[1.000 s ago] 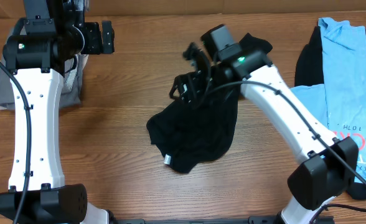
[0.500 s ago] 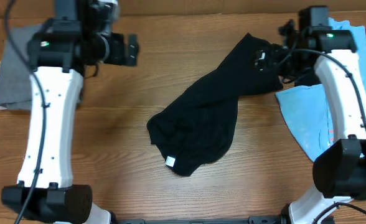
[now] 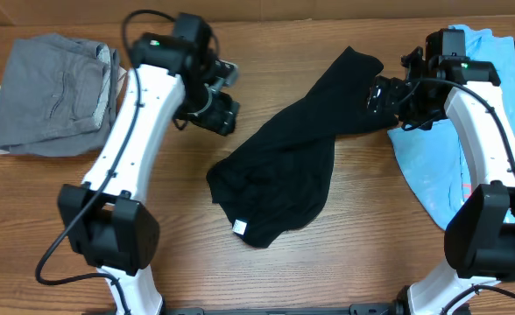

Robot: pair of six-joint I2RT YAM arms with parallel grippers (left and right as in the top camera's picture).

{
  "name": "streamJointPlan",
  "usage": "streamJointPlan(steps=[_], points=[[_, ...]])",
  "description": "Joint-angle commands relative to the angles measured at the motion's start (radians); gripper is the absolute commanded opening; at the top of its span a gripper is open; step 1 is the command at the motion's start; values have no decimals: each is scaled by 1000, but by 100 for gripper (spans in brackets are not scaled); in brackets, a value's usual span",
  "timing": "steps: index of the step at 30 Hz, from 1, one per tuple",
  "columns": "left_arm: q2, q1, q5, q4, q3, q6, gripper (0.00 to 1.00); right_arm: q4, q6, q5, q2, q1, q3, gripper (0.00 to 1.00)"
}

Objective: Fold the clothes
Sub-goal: 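Reach the left gripper to the black shirt's near edge and grasp it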

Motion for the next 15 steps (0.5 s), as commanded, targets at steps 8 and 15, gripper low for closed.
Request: streamJointPlan(steps=[8,15], points=[[37,-247,48,82,17,344,84,37,18,20,5,-5,-18,99],[163,-346,-47,140,17,347,84,26,18,19,5,-16,-18,99]])
